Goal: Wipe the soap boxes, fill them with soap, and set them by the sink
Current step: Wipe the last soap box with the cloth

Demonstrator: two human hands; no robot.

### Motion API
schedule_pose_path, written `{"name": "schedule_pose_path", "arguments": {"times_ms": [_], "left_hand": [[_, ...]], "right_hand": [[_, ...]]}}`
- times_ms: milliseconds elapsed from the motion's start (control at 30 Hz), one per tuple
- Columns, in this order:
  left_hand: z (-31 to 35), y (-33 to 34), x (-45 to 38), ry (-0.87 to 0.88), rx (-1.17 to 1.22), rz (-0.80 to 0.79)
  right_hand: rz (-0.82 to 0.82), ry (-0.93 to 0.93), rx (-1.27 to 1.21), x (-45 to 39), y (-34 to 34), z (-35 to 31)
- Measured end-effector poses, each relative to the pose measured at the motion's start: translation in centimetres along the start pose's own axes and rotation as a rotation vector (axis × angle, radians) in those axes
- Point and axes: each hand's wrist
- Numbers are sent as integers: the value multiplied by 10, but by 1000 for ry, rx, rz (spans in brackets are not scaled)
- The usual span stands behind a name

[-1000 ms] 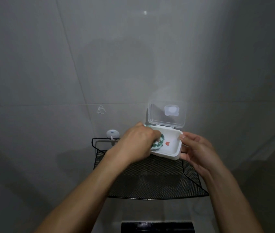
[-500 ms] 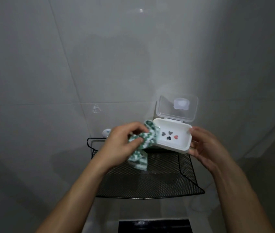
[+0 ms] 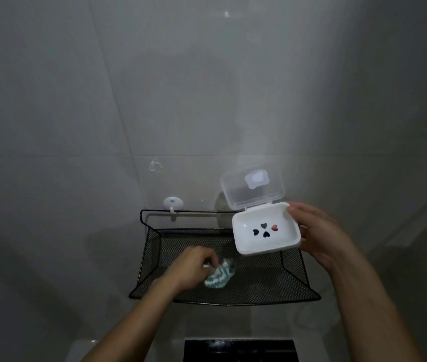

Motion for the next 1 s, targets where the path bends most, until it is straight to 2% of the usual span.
{"name": "schedule_pose_path", "arguments": {"times_ms": [67, 100, 233, 300, 367, 433, 500, 533, 700, 867, 933, 1000], "left_hand": [[-5, -9, -4, -24, 35, -10], [-6, -17, -6, -45, 76, 41], [1, -65, -14, -110, 451, 399], [10, -89, -13, -56, 522, 460], [21, -107, -11, 25, 478, 374], [33, -116, -10, 69, 332, 291], [41, -119, -11, 78, 255, 273], [43, -118, -11, 61, 295, 274], [34, -110, 0, -95, 628, 275], [26, -96, 13, -230, 1059, 341], [28, -86, 17, -253, 1250, 277], [33, -75, 21, -240, 1372, 166]], "right_hand": [[-5, -5, 33, 0, 1, 0], [-5, -11, 53, 0, 2, -1], [-33, -40, 152, -1, 7, -6], [-65, -51, 198, -3, 12, -9], [-90, -67, 245, -6, 20, -11], [-118, -86, 290, -8, 27, -13], [-143, -95, 307, -10, 33, -14], [-151, -101, 316, -11, 34, -14], [-66, -169, 268, -9, 30, -17], [102, -133, -60, -8, 6, -6], [38, -72, -151, -2, 1, 4], [-97, 2, -244, 7, 2, 17]]}}
Point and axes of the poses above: each hand's wrist, its own x-axis away from the middle knuckle, its own y-axis out of the palm, z = x × y, and after that the axes turned 3 degrees about z, right-handed
